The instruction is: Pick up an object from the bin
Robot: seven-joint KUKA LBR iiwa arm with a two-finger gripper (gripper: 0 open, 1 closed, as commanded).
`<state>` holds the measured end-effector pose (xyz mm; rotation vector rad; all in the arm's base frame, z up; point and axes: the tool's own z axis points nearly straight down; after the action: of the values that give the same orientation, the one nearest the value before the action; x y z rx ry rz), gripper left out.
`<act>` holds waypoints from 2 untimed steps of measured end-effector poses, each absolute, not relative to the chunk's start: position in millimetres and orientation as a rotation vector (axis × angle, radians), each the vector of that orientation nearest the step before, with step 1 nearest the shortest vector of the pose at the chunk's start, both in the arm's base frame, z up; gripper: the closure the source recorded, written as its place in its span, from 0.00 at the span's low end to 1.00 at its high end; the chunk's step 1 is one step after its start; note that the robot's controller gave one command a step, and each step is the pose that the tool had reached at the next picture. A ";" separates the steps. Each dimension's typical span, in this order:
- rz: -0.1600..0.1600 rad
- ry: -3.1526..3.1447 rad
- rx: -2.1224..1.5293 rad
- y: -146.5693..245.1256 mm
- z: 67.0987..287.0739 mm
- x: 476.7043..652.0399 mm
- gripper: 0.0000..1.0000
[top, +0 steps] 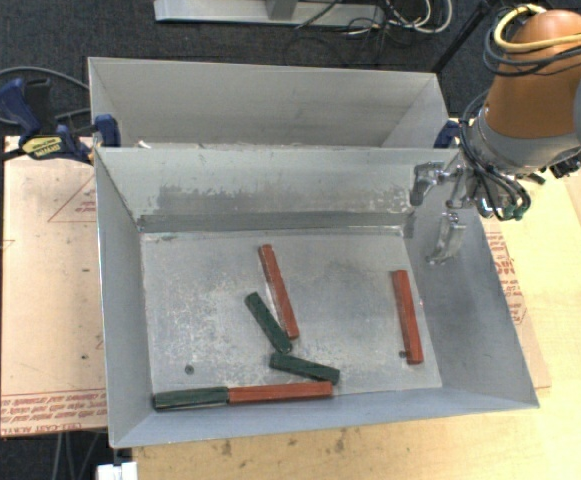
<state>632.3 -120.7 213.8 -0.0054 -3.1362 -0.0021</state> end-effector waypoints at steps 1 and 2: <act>-0.015 -2.980 0.997 -134.9 69.0 592.7 0.00; -0.001 -2.773 1.480 -128.6 100.4 560.8 0.00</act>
Offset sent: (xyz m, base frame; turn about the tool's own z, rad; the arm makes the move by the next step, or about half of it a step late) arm -0.0398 -0.0192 -0.1438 -0.6532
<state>560.8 -128.6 100.4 1.4805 -2.7733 -0.0009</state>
